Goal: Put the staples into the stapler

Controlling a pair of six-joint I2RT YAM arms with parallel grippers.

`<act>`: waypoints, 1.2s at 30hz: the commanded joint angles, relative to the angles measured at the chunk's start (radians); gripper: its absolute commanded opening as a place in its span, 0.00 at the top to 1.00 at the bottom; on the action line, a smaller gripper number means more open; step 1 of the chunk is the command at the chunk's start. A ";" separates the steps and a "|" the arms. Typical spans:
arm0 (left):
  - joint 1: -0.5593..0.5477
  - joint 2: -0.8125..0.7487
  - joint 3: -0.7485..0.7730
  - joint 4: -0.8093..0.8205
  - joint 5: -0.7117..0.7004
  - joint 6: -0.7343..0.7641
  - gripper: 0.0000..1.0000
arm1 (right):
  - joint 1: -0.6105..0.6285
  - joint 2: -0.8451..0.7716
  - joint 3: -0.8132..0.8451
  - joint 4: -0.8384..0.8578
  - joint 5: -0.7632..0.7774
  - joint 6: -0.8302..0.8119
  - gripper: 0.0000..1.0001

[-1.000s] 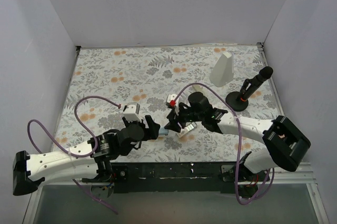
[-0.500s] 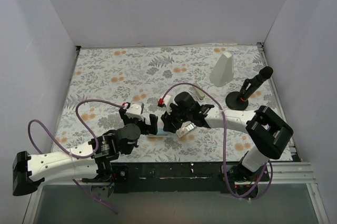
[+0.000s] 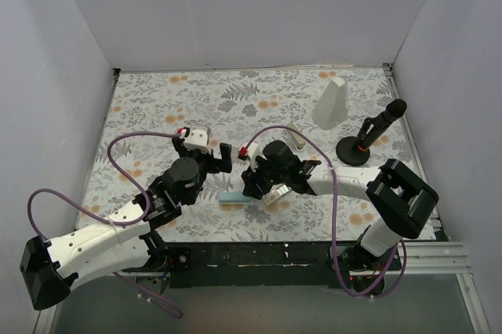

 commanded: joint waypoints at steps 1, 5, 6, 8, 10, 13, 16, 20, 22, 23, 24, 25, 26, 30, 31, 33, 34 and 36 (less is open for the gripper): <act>0.015 -0.027 0.032 0.063 -0.004 0.144 0.04 | 0.014 -0.020 0.094 -0.241 0.069 -0.059 0.43; 0.018 -0.070 -0.009 0.092 -0.081 0.204 0.02 | 0.020 -0.036 0.254 -0.404 0.026 -0.132 0.37; 0.020 -0.093 -0.018 0.097 -0.090 0.210 0.02 | 0.025 -0.030 0.278 -0.434 0.023 -0.148 0.34; 0.023 -0.116 -0.032 0.099 -0.124 0.238 0.02 | 0.048 -0.002 0.341 -0.478 0.034 -0.190 0.33; 0.023 -0.149 -0.038 0.114 -0.161 0.270 0.02 | 0.065 0.015 0.364 -0.519 0.045 -0.215 0.30; 0.030 -0.198 -0.060 0.146 -0.201 0.289 0.02 | 0.096 0.055 0.401 -0.564 0.052 -0.247 0.30; 0.050 -0.231 -0.074 0.168 -0.209 0.293 0.02 | 0.123 0.096 0.433 -0.593 0.049 -0.272 0.29; 0.079 -0.260 -0.077 0.161 -0.192 0.280 0.02 | 0.149 0.163 0.479 -0.623 0.077 -0.289 0.30; 0.087 -0.259 -0.072 0.148 -0.184 0.275 0.02 | 0.152 0.189 0.496 -0.627 0.088 -0.303 0.31; 0.092 -0.257 -0.072 0.145 -0.181 0.272 0.02 | 0.155 0.199 0.499 -0.625 0.091 -0.306 0.32; 0.095 -0.255 -0.069 0.142 -0.176 0.264 0.02 | 0.155 0.206 0.507 -0.622 0.103 -0.306 0.34; 0.099 -0.255 -0.069 0.137 -0.164 0.261 0.02 | 0.155 0.223 0.516 -0.620 0.109 -0.309 0.36; 0.103 -0.254 -0.069 0.132 -0.156 0.257 0.02 | 0.155 0.232 0.522 -0.622 0.118 -0.312 0.37; 0.110 -0.243 -0.066 0.122 -0.149 0.250 0.02 | 0.155 0.260 0.538 -0.620 0.169 -0.326 0.53; 0.112 -0.242 -0.066 0.120 -0.146 0.249 0.02 | 0.149 0.260 0.538 -0.620 0.175 -0.327 0.58; 0.119 -0.240 -0.063 0.111 -0.138 0.244 0.02 | 0.136 0.254 0.532 -0.619 0.189 -0.330 0.65; 0.122 -0.239 -0.062 0.106 -0.135 0.234 0.02 | 0.120 0.245 0.527 -0.616 0.200 -0.329 0.68; 0.130 -0.237 -0.057 0.096 -0.118 0.223 0.02 | 0.097 0.231 0.507 -0.604 0.221 -0.330 0.73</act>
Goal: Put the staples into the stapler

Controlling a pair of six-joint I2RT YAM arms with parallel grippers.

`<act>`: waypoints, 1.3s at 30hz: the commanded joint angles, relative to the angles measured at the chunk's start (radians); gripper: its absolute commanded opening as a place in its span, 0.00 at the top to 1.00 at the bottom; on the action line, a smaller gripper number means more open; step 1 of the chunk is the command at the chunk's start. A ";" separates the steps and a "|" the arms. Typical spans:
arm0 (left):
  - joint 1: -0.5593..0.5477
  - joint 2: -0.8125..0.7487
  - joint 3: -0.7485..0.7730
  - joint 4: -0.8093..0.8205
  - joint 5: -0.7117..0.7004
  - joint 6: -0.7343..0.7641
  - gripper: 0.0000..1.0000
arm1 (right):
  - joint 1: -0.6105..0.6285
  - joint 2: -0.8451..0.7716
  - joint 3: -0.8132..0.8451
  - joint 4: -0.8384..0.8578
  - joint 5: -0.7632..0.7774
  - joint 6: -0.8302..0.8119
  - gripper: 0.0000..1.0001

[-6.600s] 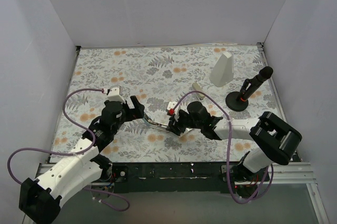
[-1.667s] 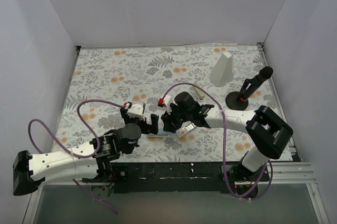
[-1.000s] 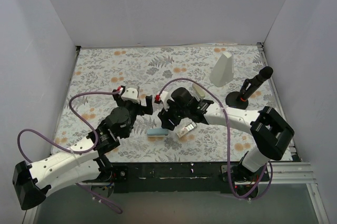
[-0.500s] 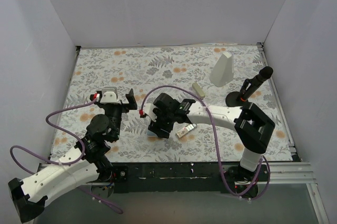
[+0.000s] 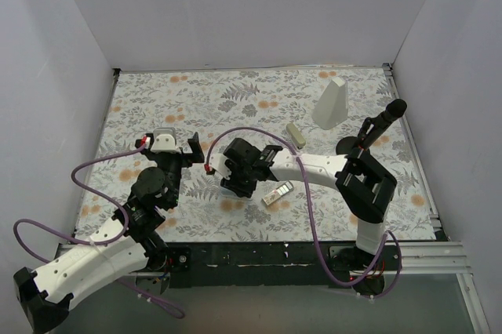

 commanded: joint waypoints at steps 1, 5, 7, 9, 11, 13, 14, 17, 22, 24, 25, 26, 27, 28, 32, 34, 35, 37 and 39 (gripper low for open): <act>0.018 0.004 0.009 -0.028 0.033 -0.025 0.02 | -0.076 -0.044 -0.001 0.016 0.075 -0.012 0.73; 0.041 0.014 0.014 -0.039 0.049 -0.039 0.02 | -0.169 -0.064 -0.019 0.014 0.085 -0.012 0.73; 0.051 0.016 0.019 -0.047 0.064 -0.048 0.02 | -0.235 -0.062 -0.012 0.000 0.093 -0.003 0.73; 0.064 0.016 0.017 -0.048 0.079 -0.058 0.02 | -0.280 -0.058 -0.001 -0.006 0.113 0.015 0.73; 0.078 0.017 0.019 -0.051 0.087 -0.063 0.02 | -0.344 -0.048 0.011 -0.012 0.118 0.029 0.73; 0.093 0.019 0.020 -0.056 0.099 -0.078 0.02 | -0.401 -0.033 0.030 -0.015 0.119 0.051 0.73; 0.098 0.021 0.022 -0.058 0.104 -0.083 0.02 | -0.417 -0.025 0.039 -0.023 0.148 0.057 0.73; 0.132 0.021 0.026 -0.068 0.135 -0.118 0.02 | -0.464 0.007 0.071 -0.020 0.177 0.086 0.73; 0.233 0.019 0.037 -0.097 0.222 -0.221 0.02 | -0.490 0.062 0.119 -0.020 0.184 0.114 0.64; 0.264 0.019 0.040 -0.105 0.265 -0.246 0.02 | -0.490 0.067 0.142 -0.038 0.176 0.132 0.53; 0.293 0.016 0.039 -0.108 0.280 -0.265 0.02 | -0.490 0.062 0.148 -0.041 0.170 0.143 0.50; 0.304 0.016 0.043 -0.113 0.305 -0.276 0.02 | -0.490 0.055 0.154 -0.044 0.170 0.150 0.44; 0.314 0.014 0.042 -0.119 0.317 -0.287 0.02 | -0.490 0.045 0.157 -0.044 0.161 0.169 0.41; 0.327 0.011 0.042 -0.122 0.323 -0.296 0.02 | -0.490 0.019 0.160 -0.053 0.158 0.178 0.38; 0.334 -0.019 0.039 -0.127 0.359 -0.301 0.02 | -0.490 -0.094 0.147 -0.070 0.168 0.225 0.32; 0.334 -0.044 0.029 -0.147 0.382 -0.296 0.02 | -0.492 -0.201 0.095 -0.063 0.200 0.254 0.29; 0.333 -0.058 0.025 -0.150 0.382 -0.298 0.02 | -0.492 -0.243 0.075 -0.053 0.217 0.267 0.28; 0.334 -0.120 0.006 -0.160 0.388 -0.309 0.02 | -0.496 -0.379 -0.006 -0.037 0.274 0.305 0.25; 0.333 -0.209 -0.026 -0.186 0.391 -0.306 0.02 | -0.503 -0.479 -0.076 0.000 0.326 0.339 0.23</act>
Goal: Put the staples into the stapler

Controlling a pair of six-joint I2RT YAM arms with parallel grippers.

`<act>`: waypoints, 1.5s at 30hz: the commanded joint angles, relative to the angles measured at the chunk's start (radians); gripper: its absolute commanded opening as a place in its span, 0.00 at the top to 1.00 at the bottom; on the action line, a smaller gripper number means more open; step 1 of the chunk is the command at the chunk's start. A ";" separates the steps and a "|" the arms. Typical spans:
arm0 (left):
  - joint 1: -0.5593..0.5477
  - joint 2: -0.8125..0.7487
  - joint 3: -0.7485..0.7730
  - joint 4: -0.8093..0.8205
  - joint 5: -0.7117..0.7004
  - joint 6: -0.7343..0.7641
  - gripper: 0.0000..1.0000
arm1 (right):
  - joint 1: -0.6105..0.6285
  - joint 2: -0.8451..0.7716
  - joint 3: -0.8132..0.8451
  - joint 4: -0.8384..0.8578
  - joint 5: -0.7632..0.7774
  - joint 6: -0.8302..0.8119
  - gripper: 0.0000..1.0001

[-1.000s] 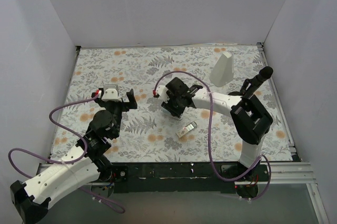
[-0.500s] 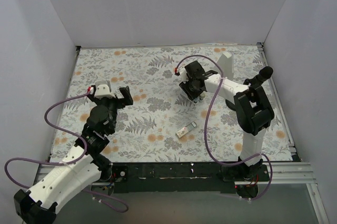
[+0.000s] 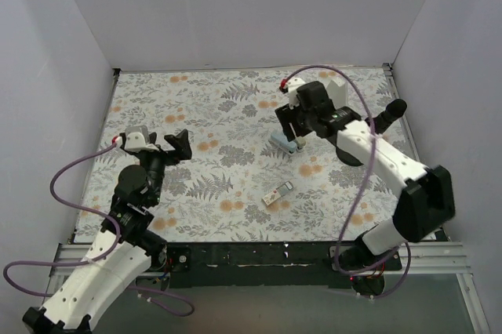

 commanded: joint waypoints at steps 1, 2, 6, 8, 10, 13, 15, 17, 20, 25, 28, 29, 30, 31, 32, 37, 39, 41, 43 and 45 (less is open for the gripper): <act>0.004 -0.165 -0.045 -0.041 0.044 -0.013 0.02 | -0.012 -0.323 -0.170 0.067 0.124 0.109 0.21; 0.006 -0.205 -0.057 -0.038 0.051 -0.017 0.02 | -0.014 -0.377 -0.212 0.082 0.143 0.130 0.19; 0.006 -0.377 -0.111 0.048 0.096 -0.037 0.02 | -0.016 -0.686 -0.373 0.143 0.242 0.153 0.16; 0.007 -0.461 -0.142 0.076 0.146 -0.016 0.02 | -0.016 -0.781 -0.451 0.156 0.266 0.153 0.16; 0.009 -0.501 -0.145 0.076 0.194 0.024 0.02 | -0.016 -0.916 -0.505 0.188 0.289 0.143 0.16; 0.009 -0.552 -0.139 0.051 0.205 0.040 0.02 | -0.016 -1.075 -0.594 0.220 0.324 0.110 0.16; 0.010 -0.572 -0.143 0.053 0.176 0.029 0.02 | -0.016 -1.147 -0.649 0.251 0.339 0.090 0.15; 0.009 -0.578 -0.145 0.050 0.165 0.029 0.02 | -0.016 -1.230 -0.674 0.265 0.342 0.075 0.15; 0.010 -0.580 -0.140 0.039 0.166 0.029 0.02 | -0.016 -1.319 -0.711 0.277 0.347 0.072 0.14; 0.010 -0.566 -0.137 0.038 0.205 0.037 0.02 | -0.016 -1.424 -0.772 0.327 0.346 0.073 0.13; 0.010 -0.554 -0.134 0.034 0.225 0.041 0.02 | -0.016 -1.441 -0.768 0.325 0.364 0.073 0.13; 0.010 -0.551 -0.131 0.031 0.226 0.040 0.02 | -0.016 -1.448 -0.771 0.324 0.378 0.072 0.13; 0.010 -0.549 -0.132 0.028 0.225 0.038 0.02 | -0.016 -1.451 -0.772 0.326 0.382 0.073 0.13; 0.010 -0.546 -0.129 0.028 0.216 0.037 0.02 | -0.016 -1.454 -0.772 0.328 0.387 0.073 0.13; 0.010 -0.546 -0.131 0.025 0.203 0.034 0.02 | -0.016 -1.459 -0.777 0.328 0.398 0.073 0.13; 0.012 -0.557 -0.140 0.038 0.162 0.024 0.02 | -0.016 -1.484 -0.781 0.323 0.425 0.073 0.13; 0.012 -0.555 -0.140 0.039 0.156 0.017 0.02 | -0.016 -1.499 -0.789 0.331 0.430 0.073 0.12; 0.010 -0.549 -0.139 0.038 0.151 0.012 0.02 | -0.014 -1.504 -0.794 0.341 0.430 0.072 0.12; 0.012 -0.546 -0.140 0.039 0.150 0.009 0.02 | -0.016 -1.504 -0.792 0.341 0.431 0.073 0.12; 0.010 -0.537 -0.139 0.042 0.156 0.007 0.02 | -0.016 -1.507 -0.792 0.340 0.428 0.073 0.12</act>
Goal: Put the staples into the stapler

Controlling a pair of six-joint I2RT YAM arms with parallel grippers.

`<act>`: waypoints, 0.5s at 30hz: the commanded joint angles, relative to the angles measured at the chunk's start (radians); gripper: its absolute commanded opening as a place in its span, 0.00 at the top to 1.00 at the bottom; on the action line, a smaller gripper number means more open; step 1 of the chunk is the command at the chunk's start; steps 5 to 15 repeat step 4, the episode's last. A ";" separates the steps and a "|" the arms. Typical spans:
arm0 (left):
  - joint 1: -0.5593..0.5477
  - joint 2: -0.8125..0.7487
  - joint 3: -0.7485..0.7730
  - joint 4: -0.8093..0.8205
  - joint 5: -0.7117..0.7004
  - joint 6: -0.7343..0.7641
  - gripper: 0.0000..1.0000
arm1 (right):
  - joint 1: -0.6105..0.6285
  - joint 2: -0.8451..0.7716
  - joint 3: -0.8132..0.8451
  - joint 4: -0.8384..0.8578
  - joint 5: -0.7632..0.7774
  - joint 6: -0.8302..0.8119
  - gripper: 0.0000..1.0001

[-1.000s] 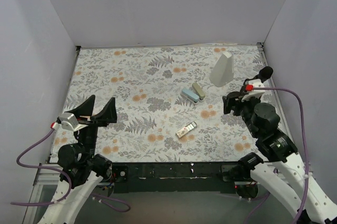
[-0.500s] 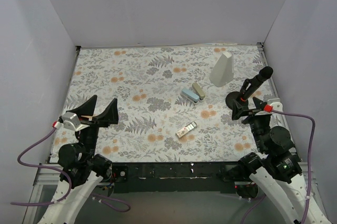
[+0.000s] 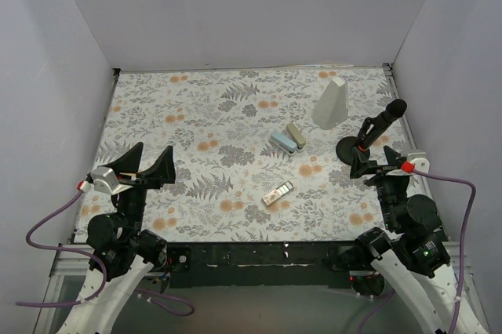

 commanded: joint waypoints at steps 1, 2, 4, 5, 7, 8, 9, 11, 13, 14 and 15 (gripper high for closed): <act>0.006 -0.019 0.000 0.003 -0.002 -0.001 0.02 | -0.001 -0.014 0.000 0.055 0.027 -0.012 0.12; 0.006 -0.016 0.003 -0.003 0.001 0.002 0.02 | -0.003 -0.018 0.000 0.054 0.030 -0.012 0.12; 0.006 -0.009 0.009 -0.006 -0.002 0.002 0.02 | -0.001 -0.023 -0.001 0.054 0.032 -0.012 0.12; 0.006 -0.009 0.009 -0.006 -0.002 0.002 0.02 | -0.001 -0.023 -0.001 0.054 0.032 -0.012 0.12; 0.006 -0.009 0.009 -0.006 -0.002 0.002 0.02 | -0.001 -0.023 -0.001 0.054 0.032 -0.012 0.12; 0.006 -0.009 0.009 -0.006 -0.002 0.002 0.02 | -0.001 -0.023 -0.001 0.054 0.032 -0.012 0.12; 0.006 -0.009 0.009 -0.006 -0.002 0.002 0.02 | -0.001 -0.023 -0.001 0.054 0.032 -0.012 0.12; 0.006 -0.009 0.009 -0.006 -0.002 0.002 0.02 | -0.001 -0.023 -0.001 0.054 0.032 -0.012 0.12; 0.006 -0.009 0.009 -0.006 -0.002 0.002 0.02 | -0.001 -0.023 -0.001 0.054 0.032 -0.012 0.12; 0.006 -0.009 0.009 -0.006 -0.002 0.002 0.02 | -0.001 -0.023 -0.001 0.054 0.032 -0.012 0.12; 0.006 -0.009 0.009 -0.006 -0.002 0.002 0.02 | -0.001 -0.023 -0.001 0.054 0.032 -0.012 0.12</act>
